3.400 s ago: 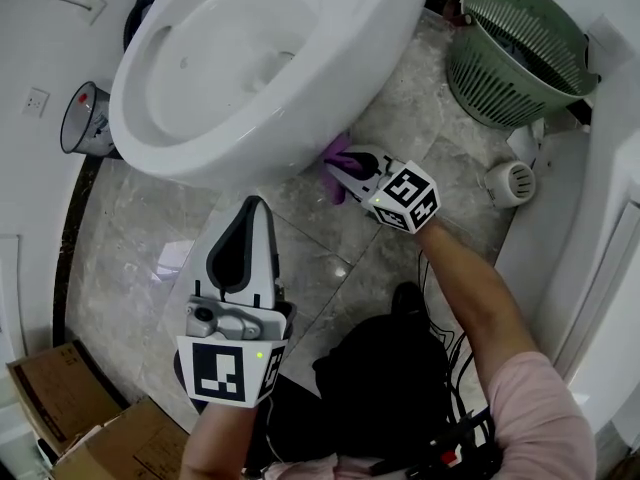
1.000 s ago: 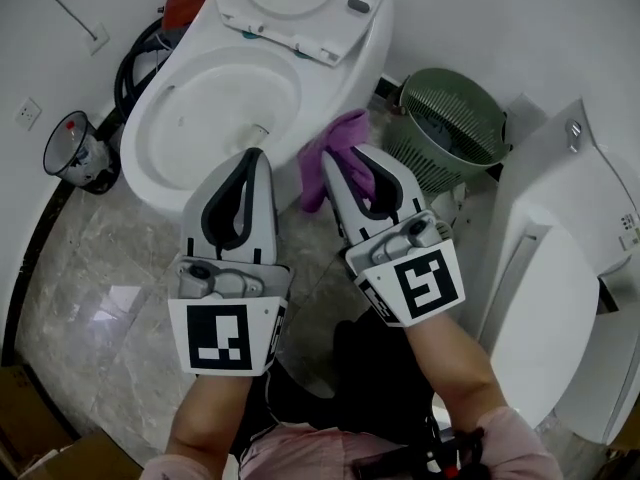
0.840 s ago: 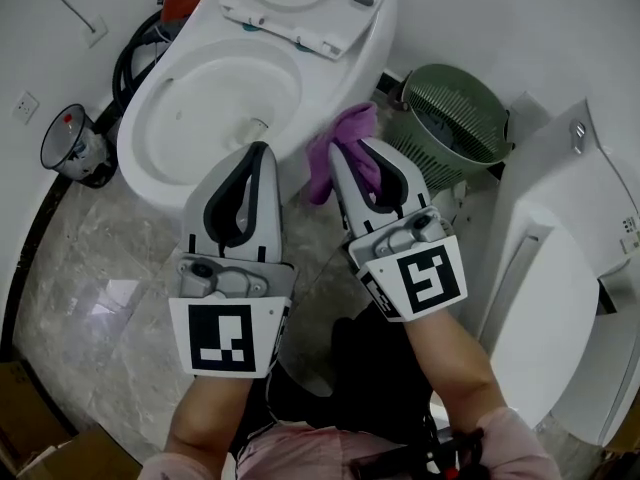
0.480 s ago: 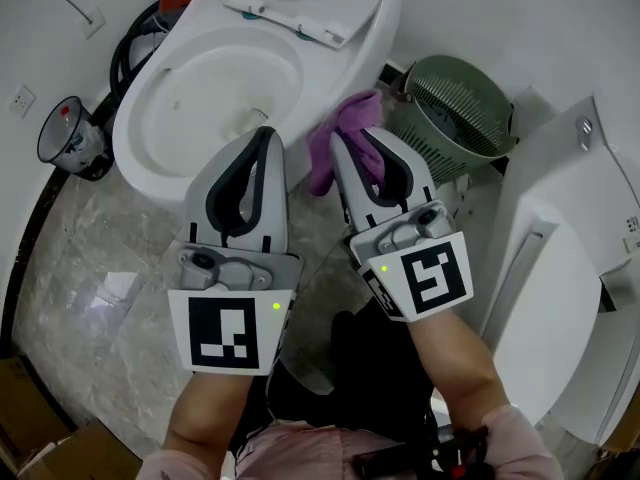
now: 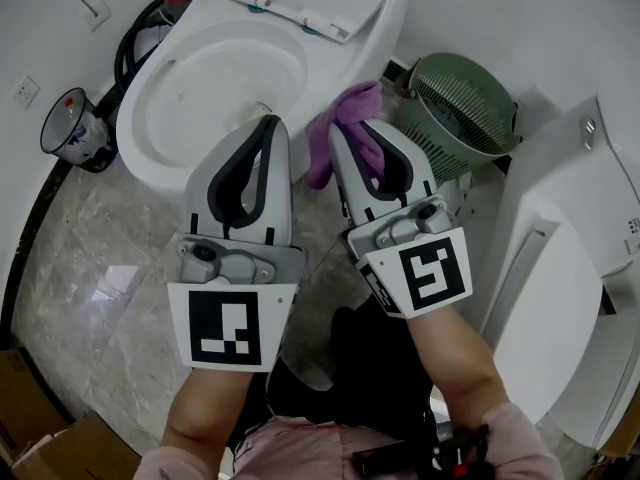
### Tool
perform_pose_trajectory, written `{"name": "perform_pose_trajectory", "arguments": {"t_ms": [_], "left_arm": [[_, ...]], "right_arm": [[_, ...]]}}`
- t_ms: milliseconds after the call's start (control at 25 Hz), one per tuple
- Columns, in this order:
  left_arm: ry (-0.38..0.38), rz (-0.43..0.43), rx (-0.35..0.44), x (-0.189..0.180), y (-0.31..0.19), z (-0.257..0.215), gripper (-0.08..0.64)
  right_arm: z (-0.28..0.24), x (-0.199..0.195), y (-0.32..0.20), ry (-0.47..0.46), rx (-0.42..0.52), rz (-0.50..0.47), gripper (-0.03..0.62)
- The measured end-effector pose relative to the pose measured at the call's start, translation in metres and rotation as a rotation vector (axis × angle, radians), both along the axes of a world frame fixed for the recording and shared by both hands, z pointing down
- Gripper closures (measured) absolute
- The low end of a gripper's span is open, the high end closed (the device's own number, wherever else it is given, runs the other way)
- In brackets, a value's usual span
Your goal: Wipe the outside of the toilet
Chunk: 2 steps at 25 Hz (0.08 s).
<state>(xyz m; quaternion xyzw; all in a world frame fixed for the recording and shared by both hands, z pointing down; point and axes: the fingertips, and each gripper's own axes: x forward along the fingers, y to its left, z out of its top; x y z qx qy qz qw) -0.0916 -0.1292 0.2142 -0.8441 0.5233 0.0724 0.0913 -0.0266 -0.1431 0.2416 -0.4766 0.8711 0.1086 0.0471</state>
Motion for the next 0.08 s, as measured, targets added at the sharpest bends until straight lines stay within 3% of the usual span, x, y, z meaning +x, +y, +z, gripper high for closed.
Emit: {"name": "perform_pose_trajectory", "arguments": {"t_ms": [80], "left_arm": [[-0.001,0.0,-0.001,0.0004,0.0015,-0.0002,0.552]], "right_arm": [[-0.0007,-0.0006,0.0011,-0.002,0.002,0.0,0.537]]}}
